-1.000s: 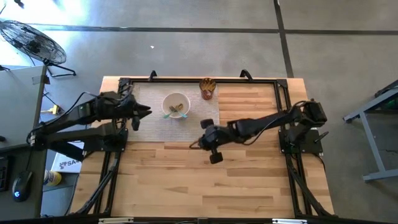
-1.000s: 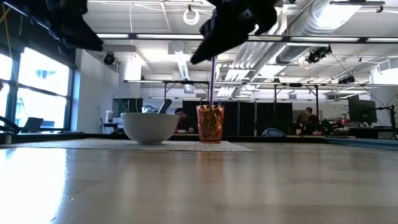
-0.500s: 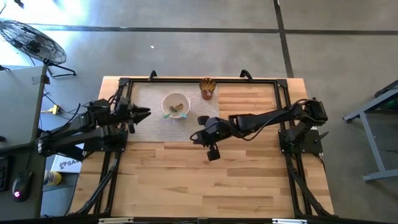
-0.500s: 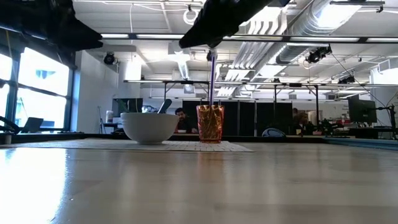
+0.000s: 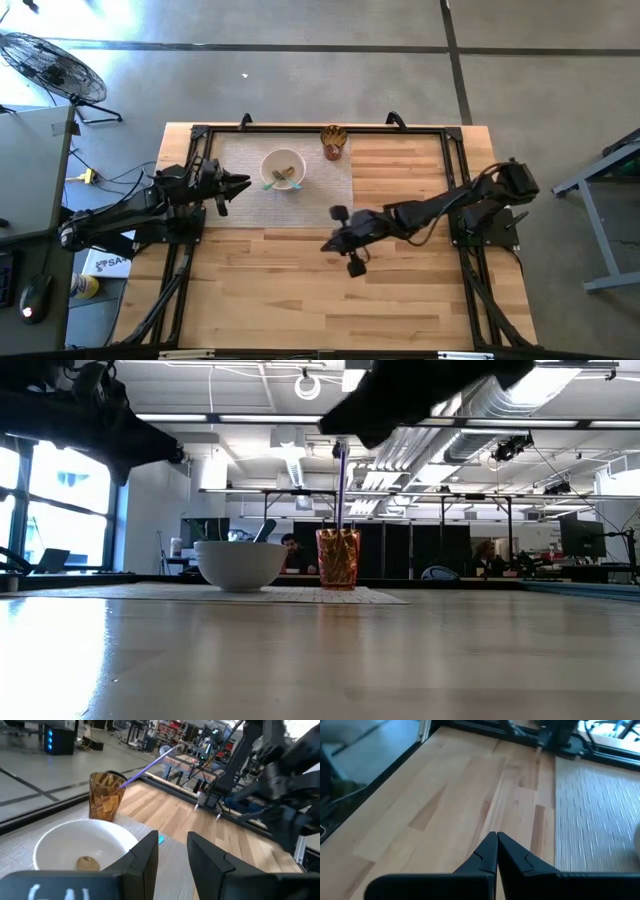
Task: Pick & Place Utensil
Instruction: Return to Home Position
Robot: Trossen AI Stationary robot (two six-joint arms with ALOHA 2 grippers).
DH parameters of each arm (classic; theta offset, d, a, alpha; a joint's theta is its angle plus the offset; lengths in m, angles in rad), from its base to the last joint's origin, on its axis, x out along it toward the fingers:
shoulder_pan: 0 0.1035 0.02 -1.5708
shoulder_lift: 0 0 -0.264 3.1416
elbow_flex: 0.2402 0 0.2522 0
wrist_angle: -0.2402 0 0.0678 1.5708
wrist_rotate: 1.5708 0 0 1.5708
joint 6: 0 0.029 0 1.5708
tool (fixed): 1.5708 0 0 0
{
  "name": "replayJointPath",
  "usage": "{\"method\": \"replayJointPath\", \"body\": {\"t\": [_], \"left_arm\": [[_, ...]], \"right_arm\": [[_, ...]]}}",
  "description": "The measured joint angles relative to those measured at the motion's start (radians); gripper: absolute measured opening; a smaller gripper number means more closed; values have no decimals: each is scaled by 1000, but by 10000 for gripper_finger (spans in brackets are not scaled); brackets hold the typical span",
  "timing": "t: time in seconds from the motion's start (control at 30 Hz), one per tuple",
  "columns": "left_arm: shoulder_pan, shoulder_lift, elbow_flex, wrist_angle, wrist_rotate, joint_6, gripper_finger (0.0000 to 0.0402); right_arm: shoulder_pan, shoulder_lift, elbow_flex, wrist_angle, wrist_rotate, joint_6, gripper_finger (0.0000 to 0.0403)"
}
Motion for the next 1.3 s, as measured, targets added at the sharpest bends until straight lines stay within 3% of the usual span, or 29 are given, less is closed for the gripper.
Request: {"method": "replayJointPath", "body": {"t": [0.17,0.33,0.63,1.0,1.3], "left_arm": [[0,0,-16,43,0,0,101],[0,0,-16,49,-41,0,101],[0,0,-16,69,-50,0,101],[0,0,-18,111,-13,18,101],[0,0,-121,285,11,23,101]], "right_arm": [[-5,-140,-220,163,10,64,0],[-30,-356,-401,217,20,85,1],[-35,-733,-630,219,245,103,6],[-35,-963,-823,225,295,144,8],[-35,-1200,-906,198,287,125,5]]}}
